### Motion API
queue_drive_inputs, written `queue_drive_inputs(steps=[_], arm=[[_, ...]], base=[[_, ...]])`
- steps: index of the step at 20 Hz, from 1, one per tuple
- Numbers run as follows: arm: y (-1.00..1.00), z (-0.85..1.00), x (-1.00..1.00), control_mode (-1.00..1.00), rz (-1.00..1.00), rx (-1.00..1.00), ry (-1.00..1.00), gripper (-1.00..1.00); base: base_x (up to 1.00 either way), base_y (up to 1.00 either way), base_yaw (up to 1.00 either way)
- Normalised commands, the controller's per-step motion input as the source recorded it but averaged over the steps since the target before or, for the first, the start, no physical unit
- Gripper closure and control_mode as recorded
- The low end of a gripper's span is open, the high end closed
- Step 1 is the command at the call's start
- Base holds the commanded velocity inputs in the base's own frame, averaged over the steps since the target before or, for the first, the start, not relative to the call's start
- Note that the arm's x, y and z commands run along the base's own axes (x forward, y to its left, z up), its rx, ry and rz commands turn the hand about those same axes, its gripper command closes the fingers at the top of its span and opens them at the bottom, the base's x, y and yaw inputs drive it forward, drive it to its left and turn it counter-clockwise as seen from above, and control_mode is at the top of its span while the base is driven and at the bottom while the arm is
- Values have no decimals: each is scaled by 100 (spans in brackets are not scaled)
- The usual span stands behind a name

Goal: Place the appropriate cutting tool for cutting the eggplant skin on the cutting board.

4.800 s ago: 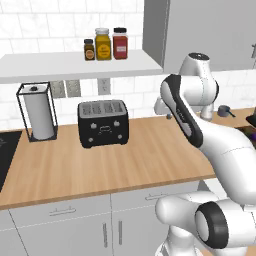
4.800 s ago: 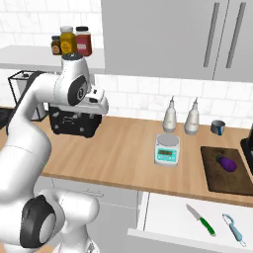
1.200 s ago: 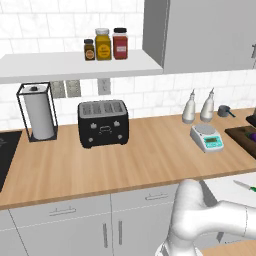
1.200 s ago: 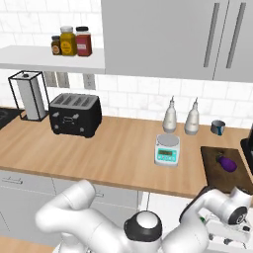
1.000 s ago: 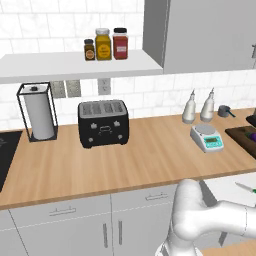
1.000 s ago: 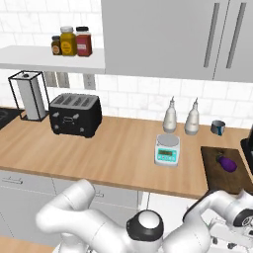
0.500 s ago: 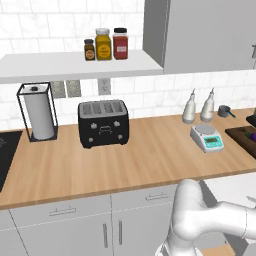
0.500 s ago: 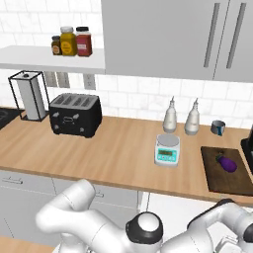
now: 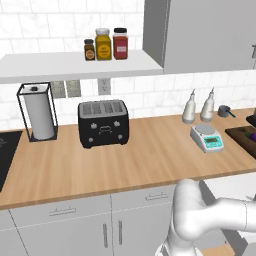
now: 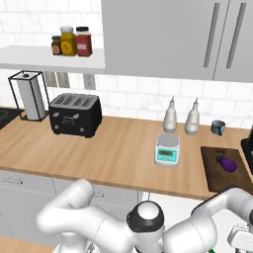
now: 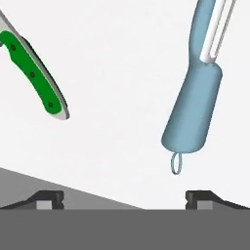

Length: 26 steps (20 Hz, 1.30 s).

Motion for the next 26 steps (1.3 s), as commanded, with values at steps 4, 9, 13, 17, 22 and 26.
queue_drive_inputs(steps=[4, 9, 13, 17, 22, 26], arm=[[-40, -21, 34, -100, 11, 1, 0, -100], [-18, -50, 28, -100, 7, 4, -7, -100], [-1, -32, 14, -100, 0, 4, -22, -100], [-2, 0, -1, -100, 0, 3, 0, -100], [0, 0, 0, -100, 0, 0, 0, -100], [0, 0, 0, -100, 0, 0, 0, -100]], base=[[0, 0, 0], [0, 0, 0], [0, 0, 0], [0, 0, 0], [0, 0, 0], [0, 0, 0]])
